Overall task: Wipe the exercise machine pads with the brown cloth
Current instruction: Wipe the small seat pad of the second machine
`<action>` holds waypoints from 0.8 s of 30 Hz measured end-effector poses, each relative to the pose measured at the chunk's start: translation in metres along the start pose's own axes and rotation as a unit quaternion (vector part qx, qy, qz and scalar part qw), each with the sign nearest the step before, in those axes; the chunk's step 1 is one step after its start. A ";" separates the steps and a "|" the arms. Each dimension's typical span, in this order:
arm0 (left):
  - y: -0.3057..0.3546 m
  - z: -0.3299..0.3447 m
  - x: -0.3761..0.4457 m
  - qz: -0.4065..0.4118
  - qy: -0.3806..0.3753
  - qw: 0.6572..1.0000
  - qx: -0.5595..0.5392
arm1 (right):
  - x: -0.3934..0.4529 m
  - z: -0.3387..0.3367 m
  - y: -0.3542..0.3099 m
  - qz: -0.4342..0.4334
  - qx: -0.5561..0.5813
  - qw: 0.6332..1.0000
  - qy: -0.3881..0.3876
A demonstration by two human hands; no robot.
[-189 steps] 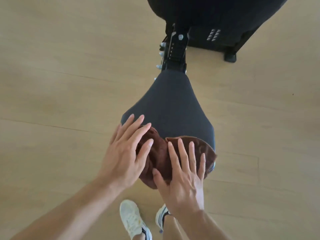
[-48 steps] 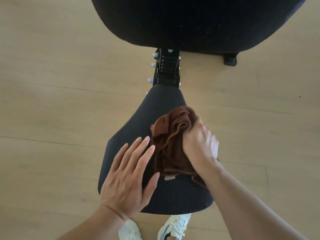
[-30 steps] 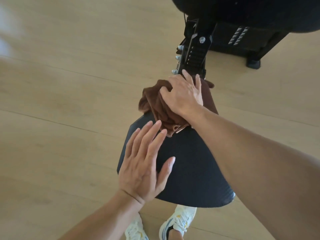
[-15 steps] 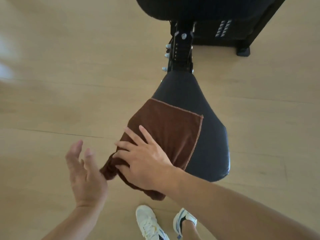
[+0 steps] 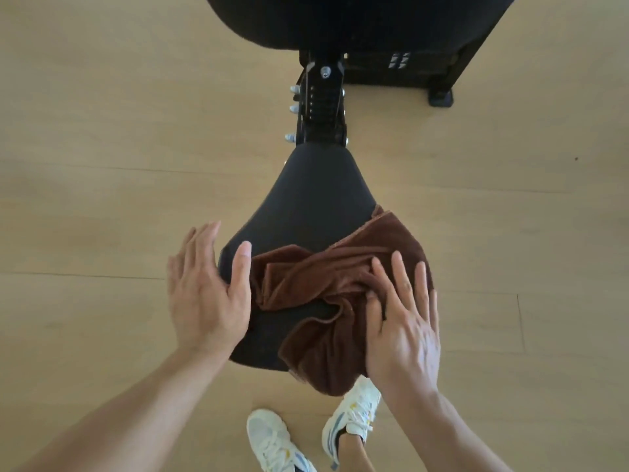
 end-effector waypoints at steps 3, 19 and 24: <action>-0.034 0.008 -0.005 -0.121 0.009 0.991 -0.052 | 0.036 -0.003 -0.005 0.062 0.028 0.997 -0.024; -0.049 0.010 -0.002 -0.123 0.059 0.984 -0.116 | 0.207 0.018 -0.130 -0.002 0.032 0.999 -0.003; -0.059 0.001 -0.009 -0.196 0.138 0.945 -0.223 | 0.210 0.021 -0.153 -0.085 -0.018 0.995 -0.039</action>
Point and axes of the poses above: each hand's wrist, its own x-axis towards the middle knuckle, its own z-axis out of the palm, y = z × x, the point moved 8 cm from there along x, towards the middle knuckle, and after that the axes turned 9 degrees about -x, right-handed, at the moved point
